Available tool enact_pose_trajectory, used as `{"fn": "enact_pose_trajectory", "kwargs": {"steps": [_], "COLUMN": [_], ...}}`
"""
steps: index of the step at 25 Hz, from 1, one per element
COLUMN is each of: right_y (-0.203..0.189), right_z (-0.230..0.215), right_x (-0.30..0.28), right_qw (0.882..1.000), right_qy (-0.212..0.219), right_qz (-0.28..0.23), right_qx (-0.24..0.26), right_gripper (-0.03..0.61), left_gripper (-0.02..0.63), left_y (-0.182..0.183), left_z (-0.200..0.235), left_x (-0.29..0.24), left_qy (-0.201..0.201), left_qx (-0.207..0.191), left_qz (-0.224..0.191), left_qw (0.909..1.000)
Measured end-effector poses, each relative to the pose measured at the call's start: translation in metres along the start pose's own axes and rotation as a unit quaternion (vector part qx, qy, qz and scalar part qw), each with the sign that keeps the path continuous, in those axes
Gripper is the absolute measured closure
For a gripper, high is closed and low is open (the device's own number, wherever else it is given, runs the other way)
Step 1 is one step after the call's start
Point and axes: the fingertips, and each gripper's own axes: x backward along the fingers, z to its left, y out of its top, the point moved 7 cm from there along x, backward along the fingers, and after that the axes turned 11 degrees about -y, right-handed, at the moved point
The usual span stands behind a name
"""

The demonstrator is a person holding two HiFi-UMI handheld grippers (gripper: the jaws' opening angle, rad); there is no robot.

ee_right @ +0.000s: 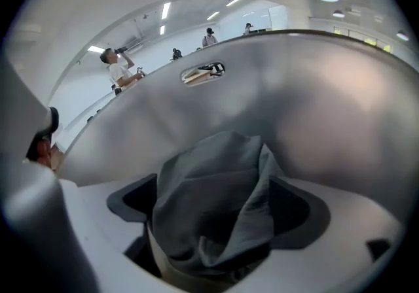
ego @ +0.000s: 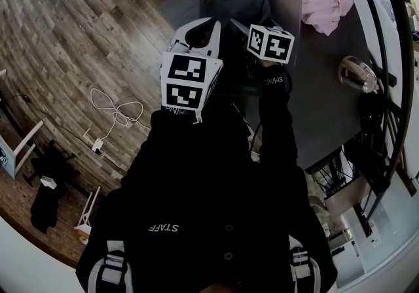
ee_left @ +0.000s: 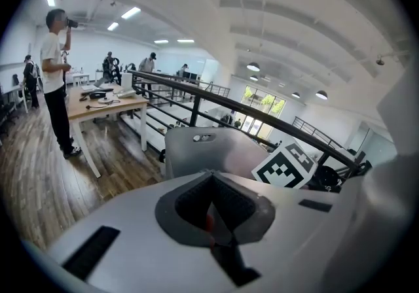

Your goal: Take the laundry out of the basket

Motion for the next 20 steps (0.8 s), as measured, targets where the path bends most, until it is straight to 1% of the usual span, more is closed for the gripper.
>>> {"fn": "enact_pose_trajectory", "kwargs": {"steps": [3,6,13,20], "right_y": [-0.003,-0.005,-0.022,-0.026], "right_z": [0.002,0.002,0.000,-0.002], "right_x": [-0.012,-0.022,-0.062,-0.092], "right_qw": [1.000,0.999,0.996,0.992], "right_qy": [0.004,0.000,-0.018,-0.030], "right_qz": [0.023,0.039,0.091,0.123], "right_qx": [0.010,0.012,0.013,0.000], "right_gripper": [0.034,0.017,0.012,0.012], "left_gripper": [0.612,0.612,0.612,0.612], "left_y": [0.000,0.000,-0.002,-0.005], "left_z": [0.002,0.003,0.005,0.011], "left_x": [0.000,-0.001,-0.001,0.000], "left_qy": [0.002,0.002,0.004,0.008], "left_qx": [0.000,0.006,0.020,0.024], "left_qz": [0.002,0.003,0.002,0.001], "left_qw": [1.0000,1.0000,0.9998,0.9997]}}
